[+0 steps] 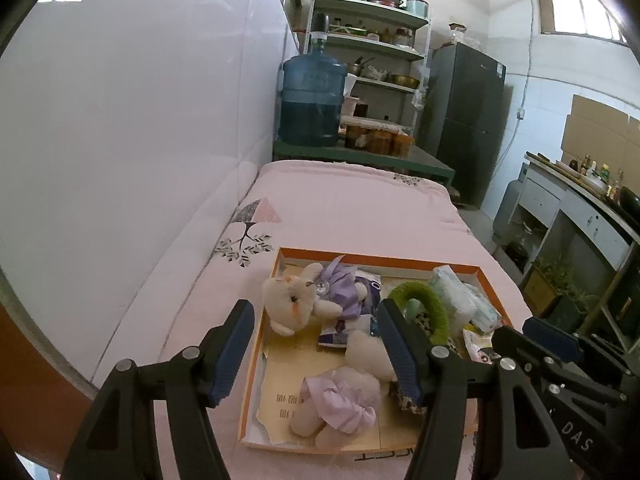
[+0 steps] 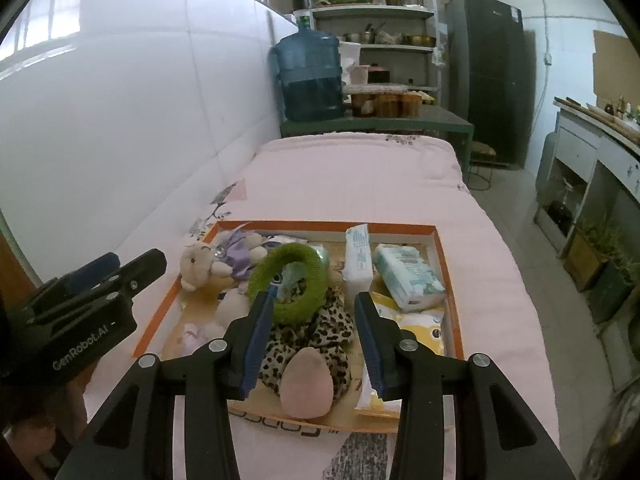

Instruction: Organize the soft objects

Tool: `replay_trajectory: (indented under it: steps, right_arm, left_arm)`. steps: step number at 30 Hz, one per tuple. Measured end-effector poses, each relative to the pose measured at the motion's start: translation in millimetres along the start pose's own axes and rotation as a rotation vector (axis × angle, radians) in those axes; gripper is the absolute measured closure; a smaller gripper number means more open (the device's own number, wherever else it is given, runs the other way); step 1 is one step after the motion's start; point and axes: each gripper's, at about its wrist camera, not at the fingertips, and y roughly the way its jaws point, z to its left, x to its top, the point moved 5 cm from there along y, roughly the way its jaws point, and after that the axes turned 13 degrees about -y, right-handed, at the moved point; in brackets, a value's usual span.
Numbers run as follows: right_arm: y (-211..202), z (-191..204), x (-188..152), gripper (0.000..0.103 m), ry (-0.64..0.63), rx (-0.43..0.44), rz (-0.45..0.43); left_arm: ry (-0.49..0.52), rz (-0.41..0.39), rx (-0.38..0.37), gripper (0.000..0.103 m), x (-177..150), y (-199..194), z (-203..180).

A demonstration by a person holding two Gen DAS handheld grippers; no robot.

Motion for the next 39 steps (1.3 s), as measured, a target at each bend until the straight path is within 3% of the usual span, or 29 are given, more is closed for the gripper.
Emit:
replay_trajectory:
  steps: [39]
  right_arm:
    - [-76.2, 25.8, -19.5, 0.059, -0.014, -0.043, -0.015]
  left_arm:
    - [0.04, -0.069, -0.025, 0.04, -20.3, -86.5, -2.8]
